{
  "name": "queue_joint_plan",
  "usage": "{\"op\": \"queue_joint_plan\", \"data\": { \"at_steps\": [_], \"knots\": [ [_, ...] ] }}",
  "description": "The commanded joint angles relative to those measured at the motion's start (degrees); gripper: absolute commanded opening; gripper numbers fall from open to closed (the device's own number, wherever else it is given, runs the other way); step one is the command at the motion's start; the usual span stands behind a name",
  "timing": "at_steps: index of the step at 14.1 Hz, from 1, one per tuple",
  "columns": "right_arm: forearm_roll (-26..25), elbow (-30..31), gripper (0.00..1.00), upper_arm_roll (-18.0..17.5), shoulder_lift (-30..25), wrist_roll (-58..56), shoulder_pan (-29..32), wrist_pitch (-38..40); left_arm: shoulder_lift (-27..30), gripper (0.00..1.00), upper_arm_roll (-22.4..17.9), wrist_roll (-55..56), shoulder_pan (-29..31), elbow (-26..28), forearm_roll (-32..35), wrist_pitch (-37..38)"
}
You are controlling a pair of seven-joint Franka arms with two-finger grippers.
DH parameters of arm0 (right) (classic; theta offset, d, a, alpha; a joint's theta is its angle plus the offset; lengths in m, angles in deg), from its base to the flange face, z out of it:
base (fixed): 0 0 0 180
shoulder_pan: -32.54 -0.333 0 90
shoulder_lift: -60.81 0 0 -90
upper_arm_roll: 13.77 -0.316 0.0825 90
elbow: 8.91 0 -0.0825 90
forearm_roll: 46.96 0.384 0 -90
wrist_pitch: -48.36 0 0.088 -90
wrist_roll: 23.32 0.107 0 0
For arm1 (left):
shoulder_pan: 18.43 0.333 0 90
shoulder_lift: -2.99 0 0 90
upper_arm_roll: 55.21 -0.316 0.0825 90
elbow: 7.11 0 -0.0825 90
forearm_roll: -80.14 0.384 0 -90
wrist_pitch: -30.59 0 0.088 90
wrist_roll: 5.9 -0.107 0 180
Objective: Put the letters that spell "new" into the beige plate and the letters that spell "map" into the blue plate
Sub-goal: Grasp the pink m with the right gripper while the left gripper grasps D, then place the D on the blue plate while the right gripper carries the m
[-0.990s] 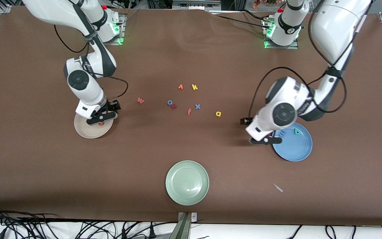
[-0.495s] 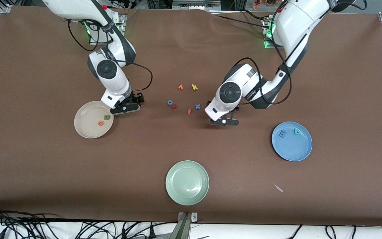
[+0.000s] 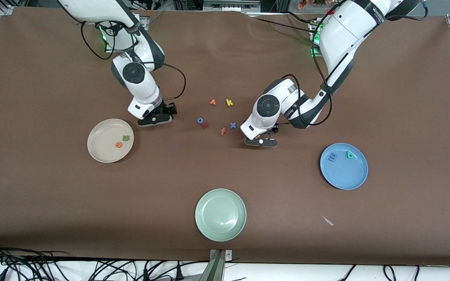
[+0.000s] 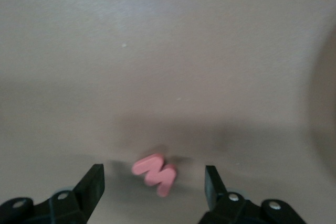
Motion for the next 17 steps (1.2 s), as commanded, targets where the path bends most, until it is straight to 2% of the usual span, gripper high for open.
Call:
{"op": "queue_joint_plan", "data": {
  "at_steps": [1, 2, 4, 5, 9, 11, 14, 17],
  "knots": [
    [0.0, 1.3, 0.85, 0.0, -0.7, 1.2, -0.7, -1.1, -0.1, 0.69, 0.1, 1.7, -0.3, 0.1, 2.2, -0.8],
    [-0.2, 1.4, 0.84, 0.1, -0.7, 1.2, -0.7, -1.4, -0.1, 0.55, 0.1, 1.8, -0.2, 0.1, 2.2, -0.8],
    [-1.0, 1.5, 0.84, 0.1, -0.3, 1.1, -0.7, -2.0, -0.1, 0.12, 0.0, 1.8, -0.2, 0.1, 2.1, -0.8],
    [-1.2, 1.5, 0.83, 0.1, 0.1, 1.1, -0.7, -2.7, -0.1, 0.00, 0.1, 1.9, 0.0, 0.1, 2.1, -0.8],
    [-1.4, 2.2, 0.74, 0.2, 1.2, 1.0, -0.7, -5.2, 1.5, 0.00, 0.2, 1.3, 0.6, -0.4, 2.1, 1.2],
    [-2.6, 2.3, 0.70, 0.4, 1.2, 0.9, -0.7, -5.2, 4.8, 0.00, 0.2, 0.0, 1.4, -1.1, 2.2, 6.2],
    [-3.5, 2.6, 0.65, 0.6, 1.1, 0.5, -0.7, -5.2, 9.3, 0.00, 0.4, -13.0, 6.4, -3.0, 1.4, 13.7],
    [-5.0, 2.6, 0.52, 1.5, 1.1, 0.4, -0.7, -5.2, 12.5, 0.00, 0.0, -21.7, 11.1, -3.7, 2.1, 18.9]
  ]
}}
